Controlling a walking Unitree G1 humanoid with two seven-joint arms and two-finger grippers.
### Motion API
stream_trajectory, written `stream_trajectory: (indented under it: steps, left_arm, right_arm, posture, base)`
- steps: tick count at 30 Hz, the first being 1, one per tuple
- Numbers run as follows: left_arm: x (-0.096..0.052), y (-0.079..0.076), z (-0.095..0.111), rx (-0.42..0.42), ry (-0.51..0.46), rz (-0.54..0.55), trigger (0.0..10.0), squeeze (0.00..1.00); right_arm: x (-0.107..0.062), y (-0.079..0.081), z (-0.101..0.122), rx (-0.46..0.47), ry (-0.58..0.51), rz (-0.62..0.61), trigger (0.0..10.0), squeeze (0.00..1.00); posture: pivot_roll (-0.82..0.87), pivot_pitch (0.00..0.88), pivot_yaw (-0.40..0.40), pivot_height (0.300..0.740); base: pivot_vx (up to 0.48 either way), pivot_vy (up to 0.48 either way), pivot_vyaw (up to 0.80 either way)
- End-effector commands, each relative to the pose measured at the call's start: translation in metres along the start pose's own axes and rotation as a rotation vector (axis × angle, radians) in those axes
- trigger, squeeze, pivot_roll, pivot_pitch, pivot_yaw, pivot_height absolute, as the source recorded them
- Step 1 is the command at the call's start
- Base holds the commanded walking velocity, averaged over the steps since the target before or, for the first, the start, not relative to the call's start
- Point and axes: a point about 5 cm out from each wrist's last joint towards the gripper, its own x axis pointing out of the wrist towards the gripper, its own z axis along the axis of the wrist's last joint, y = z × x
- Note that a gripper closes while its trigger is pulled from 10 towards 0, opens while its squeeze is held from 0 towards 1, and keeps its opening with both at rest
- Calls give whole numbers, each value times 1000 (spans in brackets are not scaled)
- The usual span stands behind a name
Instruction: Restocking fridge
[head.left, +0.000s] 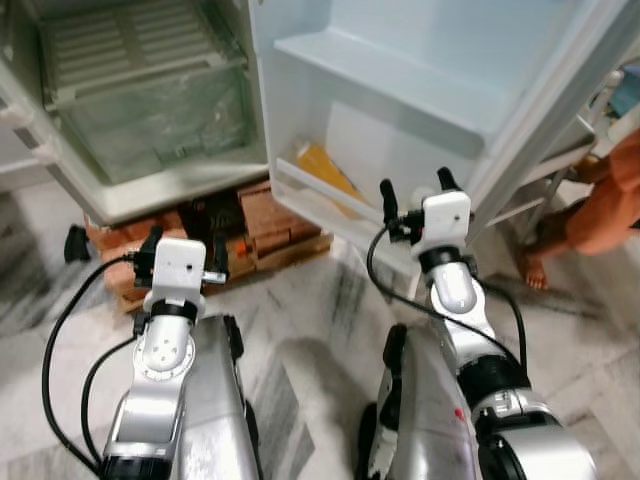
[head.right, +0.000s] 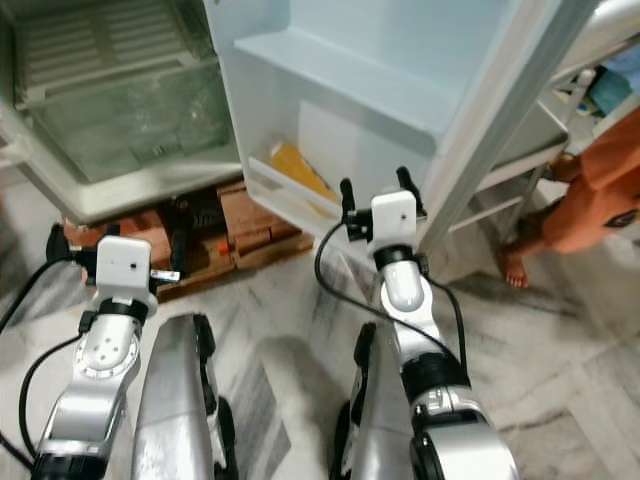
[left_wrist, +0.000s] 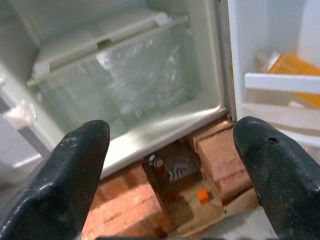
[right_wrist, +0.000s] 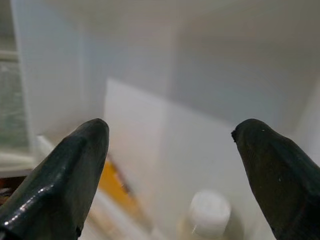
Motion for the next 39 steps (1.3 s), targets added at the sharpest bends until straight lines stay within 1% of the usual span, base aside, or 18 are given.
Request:
stream_trajectory:
  steps: [1,4,5,7,11,13,17,19,22,23,24,26,28,29,30,33,35,39]
  left_arm:
    - [-3,0,-5,1,15,0,10000,0]
    - [-6,-2,-9,-7,25,-21,10000,0]
    - [-7,-3,-11,-6,27,-27,10000,0]
    - [-10,-5,-15,-3,33,-44,10000,0]
    - [-11,-9,-18,-8,37,-62,10000,0]
    - [-10,-13,-19,-13,37,-77,10000,0]
    - [-5,-18,-16,-15,22,-100,10000,0]
    - [-1,-18,-13,-15,12,-98,10000,0]
    - [-1,-17,-13,-15,11,-94,10000,0]
    - [-5,-14,-16,-11,15,-94,10000,0]
    - [-5,-14,-16,-11,15,-94,10000,0]
    - [-12,-12,-21,0,28,-99,10000,0]
    - [-25,-6,-28,13,52,-90,10000,0]
    - [-30,-3,-31,15,58,-78,10000,0]
    - [-30,-3,-31,15,58,-78,10000,0]
    - [-37,0,-33,8,64,-74,10000,0]
    - [-41,-2,-33,-2,70,-84,10000,0]
    - [-40,-6,-33,-7,69,-105,10000,0]
  right_arm:
    - [-1,1,1,22,10,8,10000,0]
    - [-16,4,-4,108,67,21,10000,0]
    - [-21,6,-5,127,83,49,10000,0]
    - [-28,9,-1,170,71,85,10000,0]
    - [-28,11,2,198,67,81,10000,0]
    - [-26,15,6,231,72,75,10000,0]
    - [-25,17,8,239,77,75,10000,0]
    - [-26,11,8,245,87,47,10000,0]
    - [-31,6,8,256,108,25,10000,0]
    - [-38,5,7,253,126,36,10000,0]
    - [-38,5,7,253,126,36,10000,0]
    - [-51,2,6,250,152,37,10000,0]
    - [-73,-4,2,229,193,36,10000,0]
    - [-81,-6,1,221,208,33,10000,0]
    - [-81,-6,1,221,208,33,10000,0]
    - [-88,-10,2,196,218,36,10000,0]
    - [-93,-11,1,201,236,26,10000,0]
    - [-95,-8,0,205,257,47,10000,0]
  posture:
    - [154,34,-18,495]
    - [145,12,-13,495]
    - [142,6,-11,495]
    - [135,0,-4,500]
    - [127,0,6,515]
    - [117,0,16,529]
    - [116,0,16,554]
    - [112,0,16,568]
    - [108,0,14,587]
    - [108,0,14,597]
    - [108,0,14,597]
    - [111,0,9,607]
    - [111,0,8,626]
    - [111,0,8,636]
    - [111,0,8,636]
    - [108,0,11,655]
    - [108,0,11,670]
    - [110,0,9,690]
  base:
    - [0,0,0]
    - [0,0,0]
    - [0,0,0]
    - [0,0,0]
    - [0,0,0]
    - [0,0,0]
    - [0,0,0]
    - [0,0,0]
    - [0,0,0]
    - [0,0,0]
    - [0,0,0]
    - [0,0,0]
    - [0,0,0]
    - [0,0,0]
    - [0,0,0]
    - [0,0,0]
    - [0,0,0]
    - [0,0,0]
